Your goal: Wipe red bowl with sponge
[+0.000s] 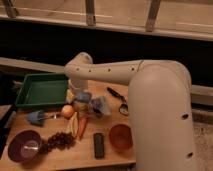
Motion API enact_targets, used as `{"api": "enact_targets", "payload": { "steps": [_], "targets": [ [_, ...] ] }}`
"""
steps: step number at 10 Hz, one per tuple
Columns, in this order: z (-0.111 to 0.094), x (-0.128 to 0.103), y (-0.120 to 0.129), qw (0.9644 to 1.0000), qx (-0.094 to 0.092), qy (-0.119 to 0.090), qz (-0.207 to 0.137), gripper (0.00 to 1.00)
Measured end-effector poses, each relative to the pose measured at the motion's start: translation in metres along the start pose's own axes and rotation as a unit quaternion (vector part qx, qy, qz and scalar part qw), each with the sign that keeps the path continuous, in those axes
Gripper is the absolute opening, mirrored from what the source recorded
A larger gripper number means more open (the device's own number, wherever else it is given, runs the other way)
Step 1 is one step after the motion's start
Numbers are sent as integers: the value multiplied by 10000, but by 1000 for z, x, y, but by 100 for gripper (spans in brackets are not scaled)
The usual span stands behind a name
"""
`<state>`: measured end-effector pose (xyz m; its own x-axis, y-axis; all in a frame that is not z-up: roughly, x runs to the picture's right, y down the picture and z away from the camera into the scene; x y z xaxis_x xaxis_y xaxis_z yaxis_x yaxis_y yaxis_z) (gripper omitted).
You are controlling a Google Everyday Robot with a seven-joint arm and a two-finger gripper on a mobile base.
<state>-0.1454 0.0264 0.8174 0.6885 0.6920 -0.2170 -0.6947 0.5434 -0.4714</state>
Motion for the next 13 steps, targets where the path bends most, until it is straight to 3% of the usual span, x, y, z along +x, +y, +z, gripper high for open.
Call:
{"api": "enact_targets", "payload": {
  "steps": [7, 10, 13],
  "targets": [
    [7, 6, 9, 9997, -216, 60, -38, 5],
    [1, 4, 9, 9998, -189, 33, -94, 0],
    [-34, -11, -2, 9995, -7, -295, -77, 0]
  ]
}}
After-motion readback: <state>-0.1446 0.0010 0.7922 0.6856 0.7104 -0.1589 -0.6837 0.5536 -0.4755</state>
